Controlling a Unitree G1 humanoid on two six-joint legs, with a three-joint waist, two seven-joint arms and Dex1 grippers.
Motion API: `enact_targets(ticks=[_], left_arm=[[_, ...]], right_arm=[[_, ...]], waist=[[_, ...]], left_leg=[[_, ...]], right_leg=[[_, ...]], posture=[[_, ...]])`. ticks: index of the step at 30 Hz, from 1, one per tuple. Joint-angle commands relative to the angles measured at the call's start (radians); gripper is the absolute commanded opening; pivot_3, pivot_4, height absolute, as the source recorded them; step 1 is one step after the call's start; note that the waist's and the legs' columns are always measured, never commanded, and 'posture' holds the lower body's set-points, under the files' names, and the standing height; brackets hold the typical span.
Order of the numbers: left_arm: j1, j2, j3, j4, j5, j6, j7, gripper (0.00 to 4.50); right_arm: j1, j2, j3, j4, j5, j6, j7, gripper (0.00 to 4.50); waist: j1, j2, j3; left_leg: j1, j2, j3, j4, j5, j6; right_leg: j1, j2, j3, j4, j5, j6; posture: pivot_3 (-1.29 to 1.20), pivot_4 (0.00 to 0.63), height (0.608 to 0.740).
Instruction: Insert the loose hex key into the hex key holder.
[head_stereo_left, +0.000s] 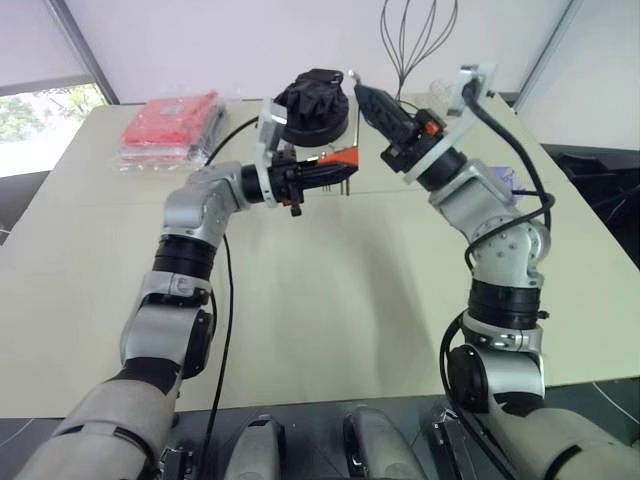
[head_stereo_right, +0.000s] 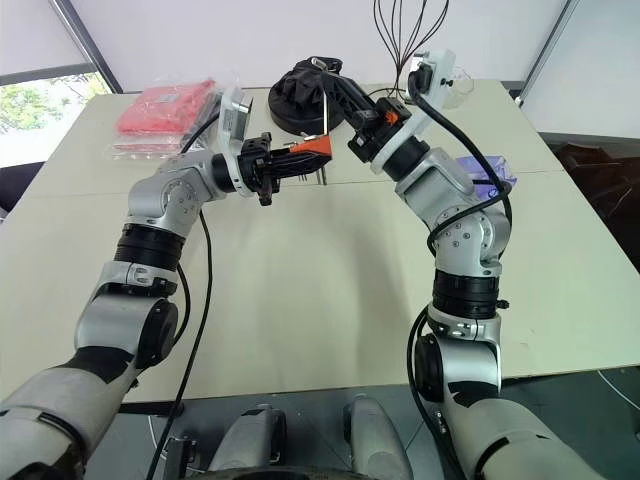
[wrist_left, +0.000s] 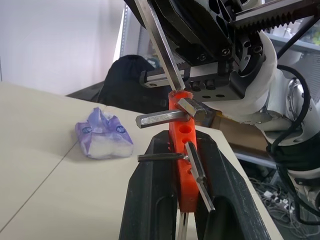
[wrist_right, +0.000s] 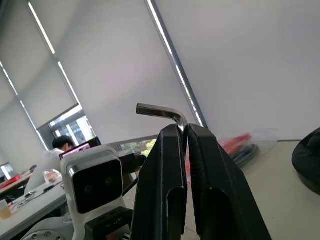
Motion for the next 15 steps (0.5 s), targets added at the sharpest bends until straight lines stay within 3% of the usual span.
enact_targets(ticks=[1,15], left_arm=[[-0.020,0.001,0.038,-0.039,-0.028,-0.015,0.003,0.00],[-0.010,0.005,0.018,-0.026,0.004,-0.044,-0.002,0.00]], right_arm=[[0.018,-0.002,0.015,-0.027,0.009,-0.001,0.004,0.07],[0.023,0.003,0.029,-0.035,0.017,-0.007,0.001,0.07]], waist=[[0.000,0.000,0.000],[0.001,0.000,0.000]], left_leg=[[0.000,0.000,0.000,0.000,0.000,0.000],[0.000,0.000,0.000,0.000,0.000,0.000]], right_leg=[[0.000,0.000,0.000,0.000,0.000,0.000],[0.000,0.000,0.000,0.000,0.000,0.000]], posture=[[0.00,0.150,0.740],[0.00,0.150,0.740]])
